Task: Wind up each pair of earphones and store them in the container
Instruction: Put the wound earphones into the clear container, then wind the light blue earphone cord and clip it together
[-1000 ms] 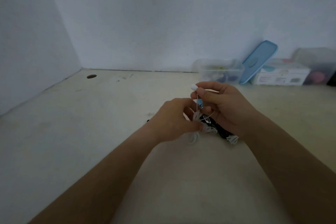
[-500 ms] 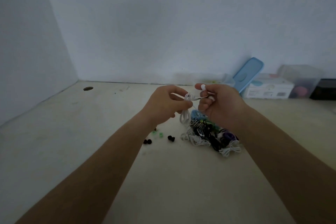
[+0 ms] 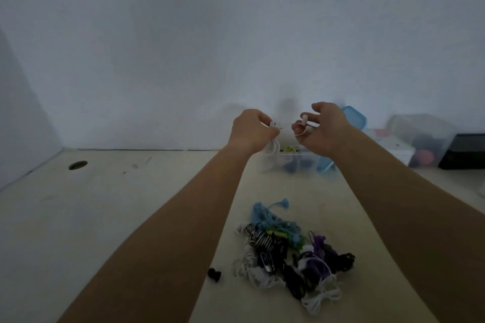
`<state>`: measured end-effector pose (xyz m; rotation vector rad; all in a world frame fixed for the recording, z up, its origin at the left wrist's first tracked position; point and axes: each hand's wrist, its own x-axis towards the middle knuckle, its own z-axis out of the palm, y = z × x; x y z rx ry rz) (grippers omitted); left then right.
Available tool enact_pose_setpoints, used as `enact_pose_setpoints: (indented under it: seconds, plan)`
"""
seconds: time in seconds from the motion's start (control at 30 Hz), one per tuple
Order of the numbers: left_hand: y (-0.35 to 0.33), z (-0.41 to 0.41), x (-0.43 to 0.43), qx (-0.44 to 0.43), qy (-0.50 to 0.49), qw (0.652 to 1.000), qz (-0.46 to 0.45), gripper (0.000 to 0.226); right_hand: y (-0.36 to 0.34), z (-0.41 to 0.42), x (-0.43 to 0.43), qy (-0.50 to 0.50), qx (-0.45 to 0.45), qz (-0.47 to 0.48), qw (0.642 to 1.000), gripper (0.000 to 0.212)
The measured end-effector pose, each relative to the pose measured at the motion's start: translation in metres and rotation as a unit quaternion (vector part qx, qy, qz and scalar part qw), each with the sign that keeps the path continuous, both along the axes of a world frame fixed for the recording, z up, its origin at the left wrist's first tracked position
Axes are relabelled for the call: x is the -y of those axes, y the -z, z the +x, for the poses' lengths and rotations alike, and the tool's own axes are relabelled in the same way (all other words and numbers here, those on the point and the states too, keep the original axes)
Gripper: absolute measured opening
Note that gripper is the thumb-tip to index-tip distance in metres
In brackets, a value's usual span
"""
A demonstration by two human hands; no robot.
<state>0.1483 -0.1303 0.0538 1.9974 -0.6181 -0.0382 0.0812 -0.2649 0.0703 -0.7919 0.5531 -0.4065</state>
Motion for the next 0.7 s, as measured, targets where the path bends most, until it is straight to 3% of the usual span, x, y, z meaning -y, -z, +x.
enact_pose_setpoints:
  seconds: [0.13,0.23,0.37,0.7]
  plan:
    - [0.011,0.028,0.027,0.032,-0.023,0.998,0.044,0.014,0.012,0.023,0.028,-0.025,-0.054,-0.07,0.996,0.039]
    - [0.021,0.039,0.034,0.04,-0.022,0.996,0.079,0.03,0.02,0.03,0.034,-0.044,-0.106,-0.187,0.976,0.048]
    - [0.024,0.041,0.03,0.069,-0.027,0.994,0.085,0.019,0.026,0.033,0.037,-0.007,-0.131,-0.309,0.942,0.041]
    - [0.026,-0.008,-0.015,0.102,0.016,0.99,0.096,0.013,0.022,-0.022,-0.008,-0.049,-0.084,-0.329,0.939,0.041]
